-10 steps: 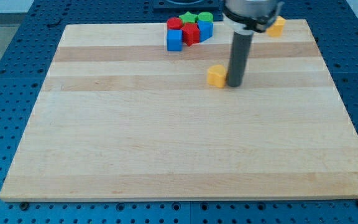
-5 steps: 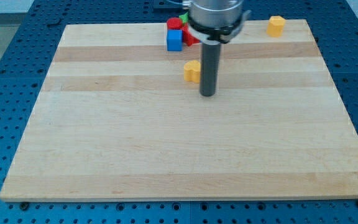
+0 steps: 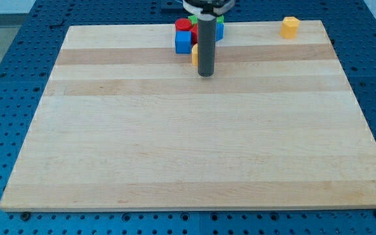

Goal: Slide the yellow heart towards the group of the blocks

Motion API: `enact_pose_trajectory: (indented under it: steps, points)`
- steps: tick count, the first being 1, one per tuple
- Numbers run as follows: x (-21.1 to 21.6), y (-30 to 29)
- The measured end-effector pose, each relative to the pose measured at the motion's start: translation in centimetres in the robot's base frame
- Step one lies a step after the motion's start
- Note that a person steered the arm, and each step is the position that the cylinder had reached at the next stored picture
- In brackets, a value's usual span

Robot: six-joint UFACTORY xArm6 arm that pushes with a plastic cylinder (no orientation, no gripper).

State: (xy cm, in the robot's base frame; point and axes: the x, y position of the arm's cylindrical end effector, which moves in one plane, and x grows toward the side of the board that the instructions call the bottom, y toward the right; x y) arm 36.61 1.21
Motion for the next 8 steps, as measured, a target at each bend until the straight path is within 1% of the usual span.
enact_pose_trajectory:
  steps: [1, 2, 5, 6, 7, 8]
  points:
    - [1.2, -3.8]
    - [0.4, -4.3]
    - [-3.6, 2.0]
    - [-4.1, 3.4]
    - [-4.1, 3.5]
    - [-1.8, 2.2]
